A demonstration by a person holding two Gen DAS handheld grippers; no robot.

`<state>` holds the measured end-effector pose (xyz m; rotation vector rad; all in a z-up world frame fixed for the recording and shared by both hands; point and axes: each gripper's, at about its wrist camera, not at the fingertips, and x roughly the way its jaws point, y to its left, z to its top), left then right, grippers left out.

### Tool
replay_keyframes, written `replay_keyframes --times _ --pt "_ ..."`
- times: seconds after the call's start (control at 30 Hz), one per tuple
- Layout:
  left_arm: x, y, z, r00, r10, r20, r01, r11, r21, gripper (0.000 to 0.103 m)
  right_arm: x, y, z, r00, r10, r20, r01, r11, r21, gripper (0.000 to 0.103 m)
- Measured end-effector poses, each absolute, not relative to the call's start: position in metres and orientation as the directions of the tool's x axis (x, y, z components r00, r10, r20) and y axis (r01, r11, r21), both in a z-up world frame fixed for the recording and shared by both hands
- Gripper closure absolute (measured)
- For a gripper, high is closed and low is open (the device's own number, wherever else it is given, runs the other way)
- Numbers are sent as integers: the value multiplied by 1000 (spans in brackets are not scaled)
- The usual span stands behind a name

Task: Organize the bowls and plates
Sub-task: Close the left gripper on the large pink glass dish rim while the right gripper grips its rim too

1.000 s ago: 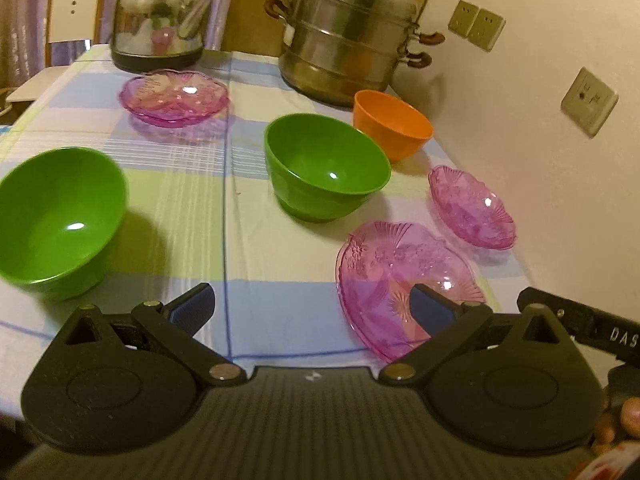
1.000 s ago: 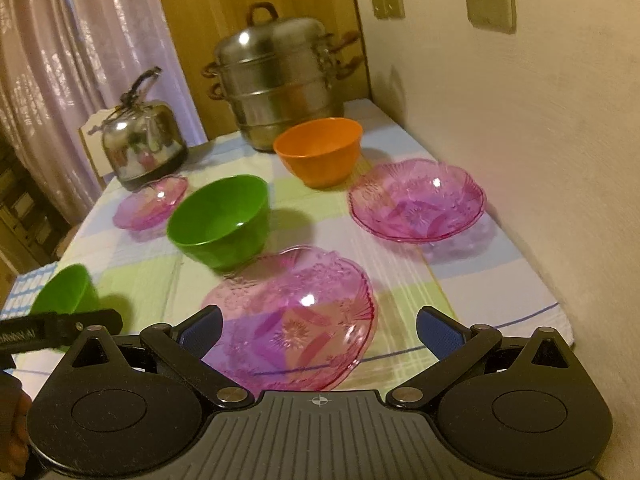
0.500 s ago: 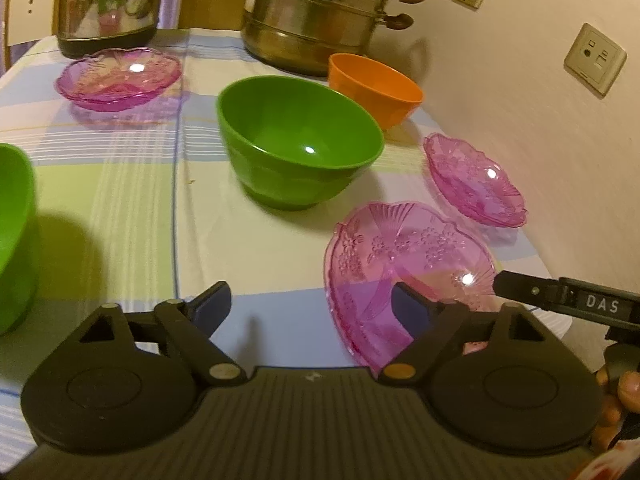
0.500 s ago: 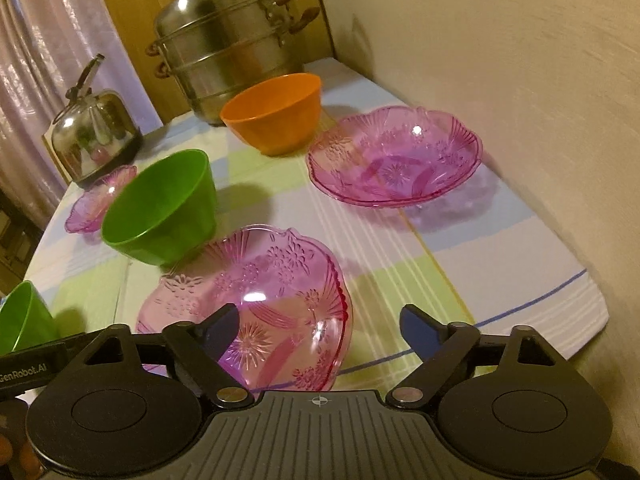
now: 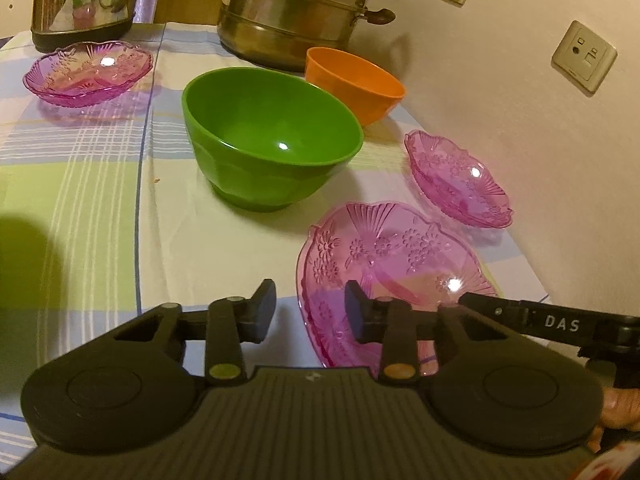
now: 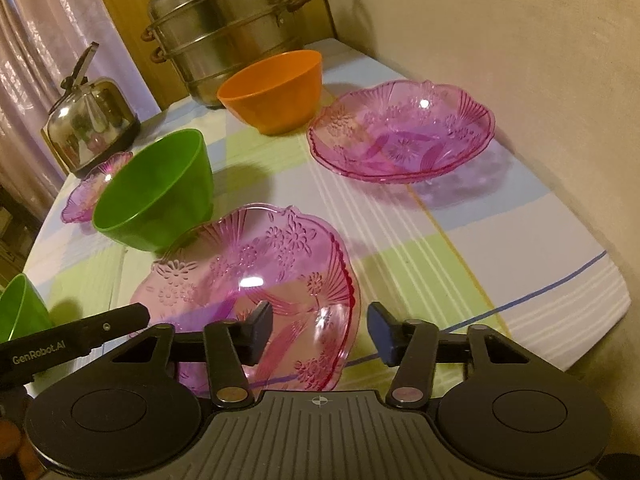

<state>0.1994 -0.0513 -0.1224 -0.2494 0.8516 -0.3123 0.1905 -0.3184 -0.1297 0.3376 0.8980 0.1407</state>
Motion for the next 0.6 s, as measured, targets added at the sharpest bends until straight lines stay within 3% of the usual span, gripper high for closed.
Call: replay_keyframes --times 0.23,0.6 --pt "200 -52 -125 611 -375 -697 169 922 -347 83 190 -317 -129 626 235 -744 45 941 335 70" --pt "204 -51 -129 608 -373 -701 151 921 -359 89 188 -313 -131 631 194 -751 44 958 284 80"
